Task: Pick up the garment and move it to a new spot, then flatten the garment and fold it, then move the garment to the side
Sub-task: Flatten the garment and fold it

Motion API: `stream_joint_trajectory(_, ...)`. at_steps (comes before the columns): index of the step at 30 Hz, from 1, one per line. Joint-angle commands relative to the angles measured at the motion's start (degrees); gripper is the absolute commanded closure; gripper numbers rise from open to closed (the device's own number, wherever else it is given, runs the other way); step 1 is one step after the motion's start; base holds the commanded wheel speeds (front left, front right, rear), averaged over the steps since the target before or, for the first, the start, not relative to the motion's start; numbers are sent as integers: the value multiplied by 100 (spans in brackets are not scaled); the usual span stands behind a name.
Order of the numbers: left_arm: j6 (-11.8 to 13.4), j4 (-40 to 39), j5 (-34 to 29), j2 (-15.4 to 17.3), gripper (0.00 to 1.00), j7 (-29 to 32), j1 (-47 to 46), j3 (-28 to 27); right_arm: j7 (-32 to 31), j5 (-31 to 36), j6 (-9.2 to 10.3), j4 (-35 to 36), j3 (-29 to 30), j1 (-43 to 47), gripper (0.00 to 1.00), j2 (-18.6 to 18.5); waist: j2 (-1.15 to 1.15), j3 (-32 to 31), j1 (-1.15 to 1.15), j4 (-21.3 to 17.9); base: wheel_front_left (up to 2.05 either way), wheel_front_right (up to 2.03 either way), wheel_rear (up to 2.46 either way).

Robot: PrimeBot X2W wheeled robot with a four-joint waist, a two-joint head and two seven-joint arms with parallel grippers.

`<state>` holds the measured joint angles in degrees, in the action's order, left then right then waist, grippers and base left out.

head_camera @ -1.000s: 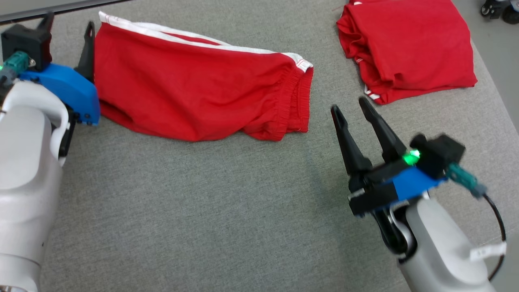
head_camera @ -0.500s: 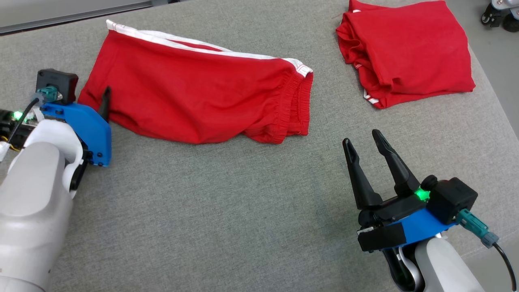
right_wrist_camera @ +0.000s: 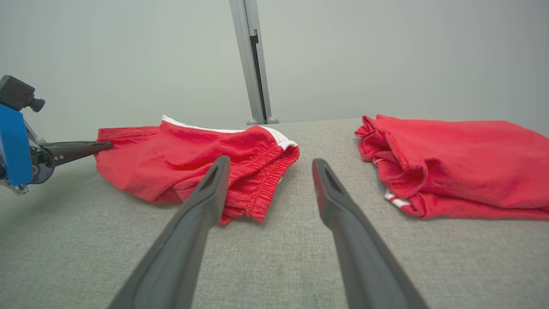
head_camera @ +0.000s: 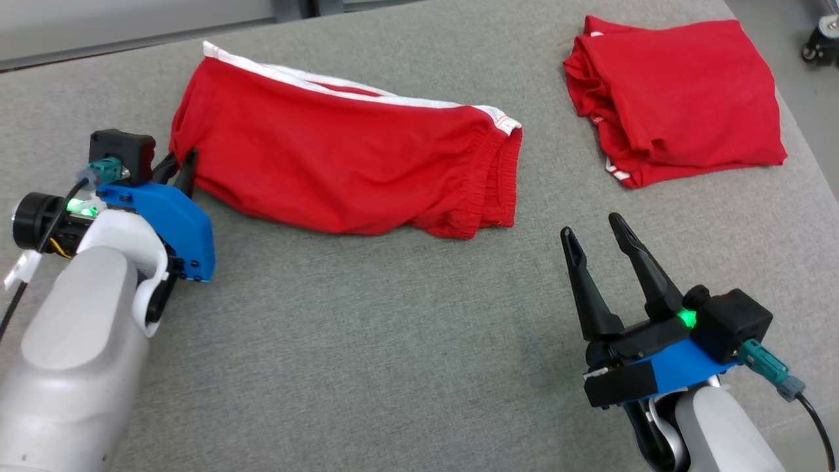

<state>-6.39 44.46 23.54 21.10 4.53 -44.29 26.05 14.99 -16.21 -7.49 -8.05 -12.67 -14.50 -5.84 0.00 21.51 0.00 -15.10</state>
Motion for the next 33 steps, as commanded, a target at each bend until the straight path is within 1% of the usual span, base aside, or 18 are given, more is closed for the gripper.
stream_joint_trajectory(1,77,-128,36,-50,100,-140,146,-60,25,32,-1,-55,52,135,0,-31,0,-70,0,58,0,0,0)
stream_joint_trajectory(3,155,-329,84,-75,100,-282,344,-78,26,61,-1,-114,136,163,0,-49,0,-177,0,152,0,0,0)
stream_joint_trajectory(4,155,-329,84,-75,100,-282,344,-78,26,61,-1,-114,136,163,0,-49,0,-177,0,152,0,0,0)
stream_joint_trajectory(11,573,-1287,302,-167,100,-568,1459,-211,26,123,-1,-203,473,385,0,-32,0,-518,0,554,0,0,0)
stream_joint_trajectory(13,726,-1606,352,-166,100,-580,1801,-232,20,146,-1,-196,554,455,0,-33,0,-595,0,677,0,0,0)
stream_joint_trajectory(17,948,-2204,429,-154,100,-459,2424,-213,-29,198,-1,-147,711,556,0,-59,0,-680,0,911,0,0,0)
stream_joint_trajectory(20,1038,-2554,542,-237,100,-364,2738,-193,-74,214,-1,-116,811,589,0,-63,0,-701,0,1033,0,0,0)
stream_joint_trajectory(21,1073,-2610,547,-231,66,-370,2812,-200,-87,223,-1,-105,821,584,0,-59,0,-706,0,1053,0,0,0)
stream_joint_trajectory(22,1113,-2632,512,-211,0,-368,2881,-180,-107,227,-1,-104,827,584,0,-57,0,-712,0,1066,0,0,0)
stream_joint_trajectory(24,1143,-2674,554,-280,0,-481,2943,-191,-113,224,-1,-120,839,586,0,-56,0,-742,0,1093,0,0,0)
stream_joint_trajectory(26,1220,-2664,419,-248,0,-696,2976,-187,-126,218,-1,-148,842,591,0,-62,0,-789,0,1107,0,0,0)
stream_joint_trajectory(30,1415,-2671,278,-302,0,-1320,3049,-273,-136,225,-1,-201,891,593,0,-57,0,-915,0,1161,0,0,0)
stream_joint_trajectory(33,1494,-2649,201,-307,0,-1738,3103,-409,-122,231,-1,-243,914,588,0,-57,0,-996,0,1218,0,0,0)
